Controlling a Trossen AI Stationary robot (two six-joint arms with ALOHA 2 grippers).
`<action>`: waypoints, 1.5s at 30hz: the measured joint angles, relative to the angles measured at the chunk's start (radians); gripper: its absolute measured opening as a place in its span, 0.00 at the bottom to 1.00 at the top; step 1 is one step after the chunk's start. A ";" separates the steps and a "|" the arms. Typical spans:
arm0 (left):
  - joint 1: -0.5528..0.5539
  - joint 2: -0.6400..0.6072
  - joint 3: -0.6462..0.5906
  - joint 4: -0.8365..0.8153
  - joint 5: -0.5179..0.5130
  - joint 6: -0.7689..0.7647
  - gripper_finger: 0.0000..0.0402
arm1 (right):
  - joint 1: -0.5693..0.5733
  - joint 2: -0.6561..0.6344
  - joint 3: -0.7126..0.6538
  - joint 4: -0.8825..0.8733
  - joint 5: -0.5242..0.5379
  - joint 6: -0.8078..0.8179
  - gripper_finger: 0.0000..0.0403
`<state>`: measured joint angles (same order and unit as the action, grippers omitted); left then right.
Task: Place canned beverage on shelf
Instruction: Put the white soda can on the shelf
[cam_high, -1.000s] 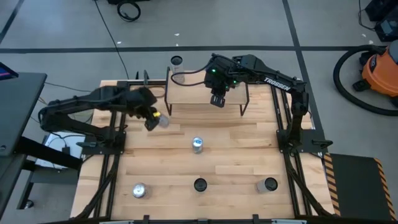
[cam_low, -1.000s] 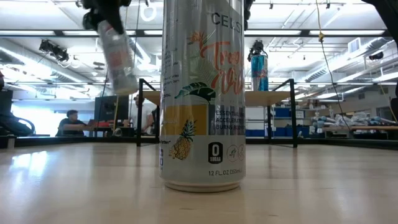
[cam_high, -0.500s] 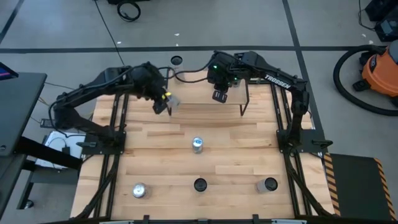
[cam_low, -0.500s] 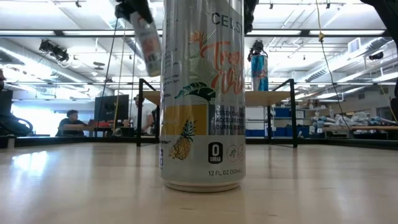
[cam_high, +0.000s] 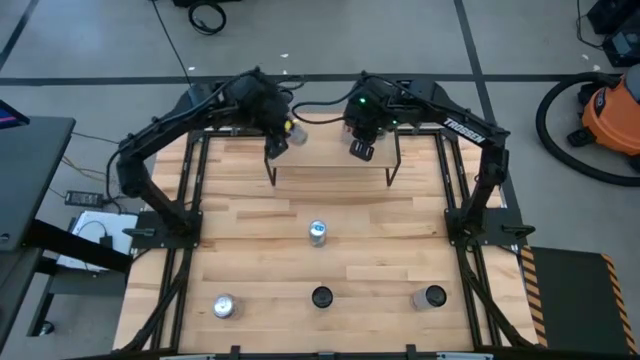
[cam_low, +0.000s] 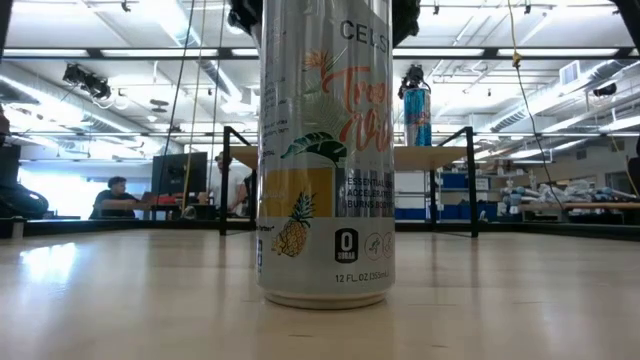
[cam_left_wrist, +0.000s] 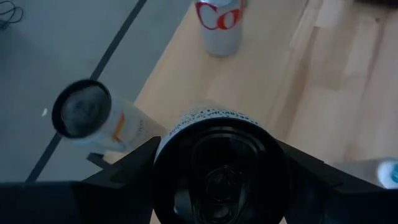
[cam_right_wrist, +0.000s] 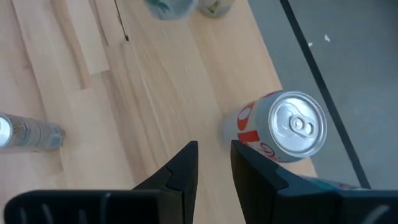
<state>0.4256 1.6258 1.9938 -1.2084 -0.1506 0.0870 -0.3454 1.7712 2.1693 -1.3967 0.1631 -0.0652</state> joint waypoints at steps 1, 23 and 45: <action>0.011 0.015 0.011 -0.002 0.003 0.006 0.65 | 0.000 -0.001 0.000 -0.003 0.000 0.008 0.26; 0.080 0.112 0.028 -0.096 0.108 -0.023 0.67 | 0.009 -0.010 0.000 -0.051 0.024 0.057 0.26; 0.093 0.143 0.028 -0.112 0.148 -0.028 0.67 | 0.012 -0.010 0.000 -0.058 0.019 0.054 0.26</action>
<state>0.5186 1.7683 2.0220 -1.3203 -0.0023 0.0591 -0.3332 1.7615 2.1693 -1.4548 0.1825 -0.0109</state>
